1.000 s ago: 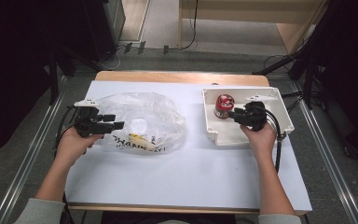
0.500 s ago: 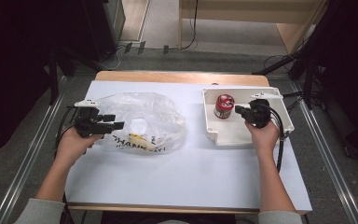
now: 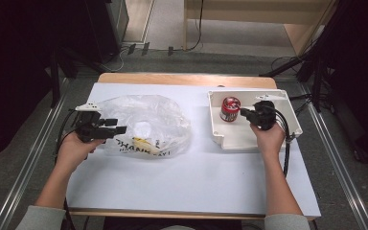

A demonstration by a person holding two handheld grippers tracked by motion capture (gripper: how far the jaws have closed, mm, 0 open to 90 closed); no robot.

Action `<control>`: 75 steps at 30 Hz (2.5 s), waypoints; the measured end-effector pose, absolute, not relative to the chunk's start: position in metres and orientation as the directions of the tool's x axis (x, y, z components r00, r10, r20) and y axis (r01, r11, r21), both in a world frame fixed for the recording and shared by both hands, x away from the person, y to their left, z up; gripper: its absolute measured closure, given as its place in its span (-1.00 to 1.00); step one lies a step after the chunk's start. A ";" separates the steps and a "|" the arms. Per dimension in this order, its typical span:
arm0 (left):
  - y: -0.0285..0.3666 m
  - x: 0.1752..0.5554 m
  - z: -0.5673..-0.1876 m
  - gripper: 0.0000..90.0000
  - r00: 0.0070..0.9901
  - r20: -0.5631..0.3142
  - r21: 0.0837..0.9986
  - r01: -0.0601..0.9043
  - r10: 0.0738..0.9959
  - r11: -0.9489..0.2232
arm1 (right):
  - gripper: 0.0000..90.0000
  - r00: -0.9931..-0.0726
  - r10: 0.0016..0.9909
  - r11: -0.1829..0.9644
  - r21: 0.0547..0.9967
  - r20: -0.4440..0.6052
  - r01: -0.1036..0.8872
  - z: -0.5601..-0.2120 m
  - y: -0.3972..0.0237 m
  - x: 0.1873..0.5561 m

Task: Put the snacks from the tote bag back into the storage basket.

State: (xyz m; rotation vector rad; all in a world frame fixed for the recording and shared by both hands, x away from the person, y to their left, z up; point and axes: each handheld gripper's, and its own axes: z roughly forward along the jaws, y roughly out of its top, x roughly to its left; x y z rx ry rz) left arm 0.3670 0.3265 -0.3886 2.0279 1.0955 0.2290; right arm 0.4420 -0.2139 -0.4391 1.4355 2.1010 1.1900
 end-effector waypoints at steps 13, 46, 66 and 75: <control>0.327 0.367 -0.389 -0.09 0.606 -0.204 0.723 0.623 0.769 -0.299 | 1.00 -0.475 0.865 0.181 0.785 0.158 0.592 -0.437 -0.202 0.439; 0.326 0.368 -0.389 -0.09 0.610 -0.202 0.720 0.623 0.766 -0.305 | 1.00 -0.518 0.842 0.216 0.787 0.149 0.578 -0.435 -0.188 0.438; 0.327 0.368 -0.389 -0.09 0.609 -0.205 0.721 0.624 0.766 -0.302 | 0.40 -0.525 0.830 0.192 0.789 0.186 0.583 -0.412 -0.192 0.424; 0.327 0.367 -0.389 -0.09 0.613 -0.205 0.720 0.623 0.763 -0.306 | 0.20 -0.550 0.812 0.193 0.798 0.197 0.571 -0.403 -0.185 0.417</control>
